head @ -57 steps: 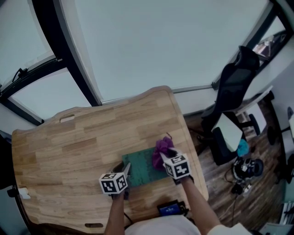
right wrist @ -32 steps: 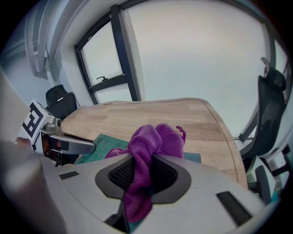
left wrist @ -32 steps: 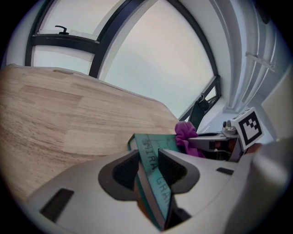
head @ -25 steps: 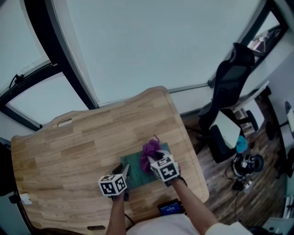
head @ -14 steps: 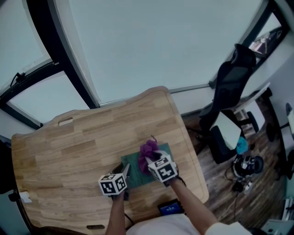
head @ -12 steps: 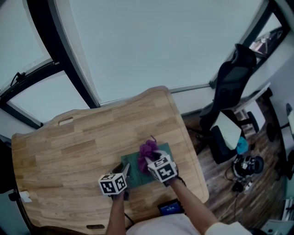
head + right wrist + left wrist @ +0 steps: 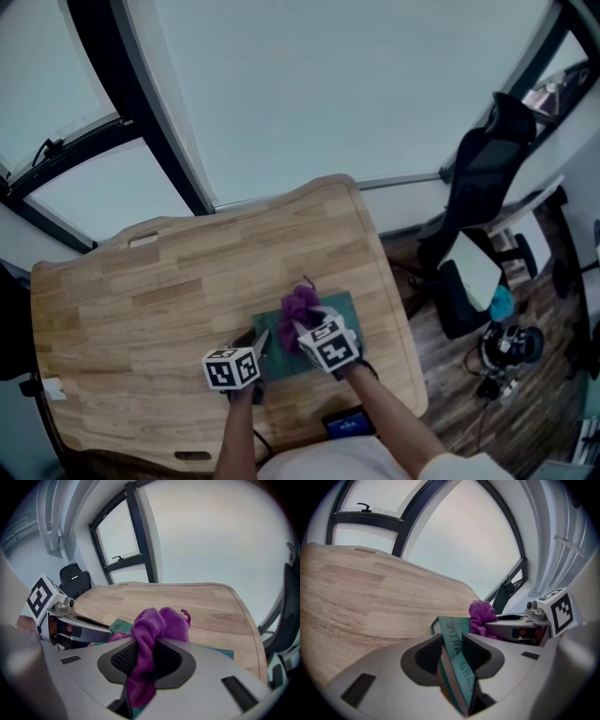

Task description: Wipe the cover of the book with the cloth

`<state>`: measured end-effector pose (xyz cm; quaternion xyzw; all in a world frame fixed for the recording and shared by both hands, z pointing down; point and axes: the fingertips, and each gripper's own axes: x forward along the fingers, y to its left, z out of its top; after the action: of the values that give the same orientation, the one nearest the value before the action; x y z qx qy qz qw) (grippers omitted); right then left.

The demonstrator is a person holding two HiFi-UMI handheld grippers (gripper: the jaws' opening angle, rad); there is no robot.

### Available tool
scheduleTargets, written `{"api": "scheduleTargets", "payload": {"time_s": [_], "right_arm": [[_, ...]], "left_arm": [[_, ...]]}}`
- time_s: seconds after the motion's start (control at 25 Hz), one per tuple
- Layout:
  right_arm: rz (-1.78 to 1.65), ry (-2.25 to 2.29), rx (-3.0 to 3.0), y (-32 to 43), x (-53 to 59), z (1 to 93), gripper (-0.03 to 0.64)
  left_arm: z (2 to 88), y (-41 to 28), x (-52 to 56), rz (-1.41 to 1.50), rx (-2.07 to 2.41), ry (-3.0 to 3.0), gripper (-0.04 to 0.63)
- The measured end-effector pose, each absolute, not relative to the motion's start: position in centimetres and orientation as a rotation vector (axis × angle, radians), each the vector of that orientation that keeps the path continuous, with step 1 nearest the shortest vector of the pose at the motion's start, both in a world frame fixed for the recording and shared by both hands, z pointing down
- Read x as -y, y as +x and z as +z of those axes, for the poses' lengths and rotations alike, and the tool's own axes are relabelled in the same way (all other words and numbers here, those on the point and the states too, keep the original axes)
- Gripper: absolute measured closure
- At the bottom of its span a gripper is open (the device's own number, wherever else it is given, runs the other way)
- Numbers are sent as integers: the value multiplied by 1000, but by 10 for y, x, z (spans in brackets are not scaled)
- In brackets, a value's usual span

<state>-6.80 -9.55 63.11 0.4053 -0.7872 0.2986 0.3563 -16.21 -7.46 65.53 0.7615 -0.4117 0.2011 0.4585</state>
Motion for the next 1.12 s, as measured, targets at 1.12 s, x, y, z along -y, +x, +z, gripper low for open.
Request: {"api": "scheduleTargets", "payload": {"time_s": [1.12], "right_arm": [[666, 865, 2133, -97, 95, 630, 529]], "left_arm": [[647, -178, 66, 387, 1018, 1755, 520]]}}
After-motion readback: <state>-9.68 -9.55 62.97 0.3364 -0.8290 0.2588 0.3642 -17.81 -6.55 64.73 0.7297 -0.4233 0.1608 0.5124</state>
